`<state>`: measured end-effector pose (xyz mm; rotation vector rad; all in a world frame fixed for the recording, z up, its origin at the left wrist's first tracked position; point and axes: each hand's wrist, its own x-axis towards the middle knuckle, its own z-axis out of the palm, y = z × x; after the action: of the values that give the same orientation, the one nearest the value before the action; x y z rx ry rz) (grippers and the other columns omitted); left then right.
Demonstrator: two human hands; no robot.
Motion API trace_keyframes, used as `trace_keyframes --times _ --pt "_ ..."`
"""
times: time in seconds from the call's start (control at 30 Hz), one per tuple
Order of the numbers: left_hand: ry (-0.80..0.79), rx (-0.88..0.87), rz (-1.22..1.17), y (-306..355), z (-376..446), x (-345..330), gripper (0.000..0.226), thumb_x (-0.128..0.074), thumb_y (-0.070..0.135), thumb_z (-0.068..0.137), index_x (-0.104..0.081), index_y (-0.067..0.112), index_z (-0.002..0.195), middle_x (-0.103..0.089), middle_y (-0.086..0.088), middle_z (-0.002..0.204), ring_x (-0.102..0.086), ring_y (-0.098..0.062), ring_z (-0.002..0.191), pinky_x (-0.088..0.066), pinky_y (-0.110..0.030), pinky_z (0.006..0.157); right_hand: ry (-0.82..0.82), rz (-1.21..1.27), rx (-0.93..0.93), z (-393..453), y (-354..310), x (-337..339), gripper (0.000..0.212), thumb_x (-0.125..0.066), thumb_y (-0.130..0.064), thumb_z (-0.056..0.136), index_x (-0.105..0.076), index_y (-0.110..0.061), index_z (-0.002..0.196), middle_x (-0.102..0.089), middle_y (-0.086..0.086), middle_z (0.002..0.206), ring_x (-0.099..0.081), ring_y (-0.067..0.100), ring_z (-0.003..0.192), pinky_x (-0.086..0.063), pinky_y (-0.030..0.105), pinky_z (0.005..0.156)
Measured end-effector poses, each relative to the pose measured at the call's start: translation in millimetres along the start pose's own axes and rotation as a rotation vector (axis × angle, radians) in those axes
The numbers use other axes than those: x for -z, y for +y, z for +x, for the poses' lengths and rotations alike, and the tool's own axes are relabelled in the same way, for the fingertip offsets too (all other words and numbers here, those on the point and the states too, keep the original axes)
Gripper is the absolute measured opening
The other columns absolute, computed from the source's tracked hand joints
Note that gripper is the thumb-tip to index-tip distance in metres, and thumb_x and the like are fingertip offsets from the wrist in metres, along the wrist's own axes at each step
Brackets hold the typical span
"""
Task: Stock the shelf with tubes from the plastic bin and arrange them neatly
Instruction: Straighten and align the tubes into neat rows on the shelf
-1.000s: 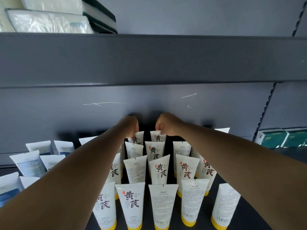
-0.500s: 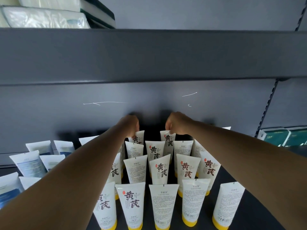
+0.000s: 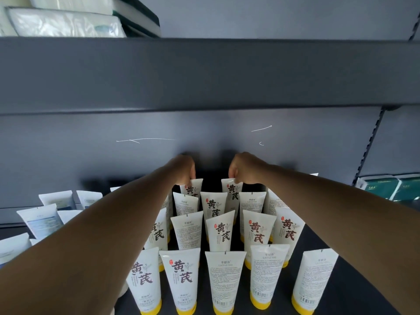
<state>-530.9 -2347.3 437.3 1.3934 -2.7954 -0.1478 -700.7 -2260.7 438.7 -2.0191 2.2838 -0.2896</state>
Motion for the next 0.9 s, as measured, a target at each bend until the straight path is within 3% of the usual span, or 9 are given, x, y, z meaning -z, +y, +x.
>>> trace_keyframes --times 0.33,0.6,0.9 --pt "0.049 -0.062 -0.071 22 4 -5 0.027 -0.069 0.005 0.08 -0.071 0.009 0.107 -0.071 -0.008 0.107 -0.066 -0.022 0.1 -0.047 -0.024 0.086 0.01 -0.015 -0.014 -8 12 5 0.025 -0.069 -0.001 0.08 -0.073 -0.008 0.104 -0.071 0.01 0.108 -0.066 0.023 0.099 -0.048 0.027 0.09" --pt "0.022 -0.051 -0.061 27 6 -8 0.032 -0.065 0.008 0.085 -0.066 0.009 0.117 -0.067 -0.009 0.117 -0.062 -0.023 0.108 -0.046 -0.027 0.095 -0.047 -0.046 0.003 -12 8 8 0.029 -0.066 -0.005 0.084 -0.068 -0.007 0.113 -0.067 0.009 0.116 -0.061 0.023 0.107 -0.045 0.025 0.089" --pt "0.136 -0.006 -0.151 -21 -36 19 0.033 -0.072 0.005 0.078 -0.069 0.007 0.11 -0.068 -0.009 0.114 -0.062 -0.023 0.107 -0.044 -0.025 0.094 0.096 0.072 0.052 -14 -23 20 0.025 -0.07 -0.006 0.08 -0.07 -0.007 0.105 -0.069 0.008 0.108 -0.063 0.023 0.102 -0.043 0.022 0.082"
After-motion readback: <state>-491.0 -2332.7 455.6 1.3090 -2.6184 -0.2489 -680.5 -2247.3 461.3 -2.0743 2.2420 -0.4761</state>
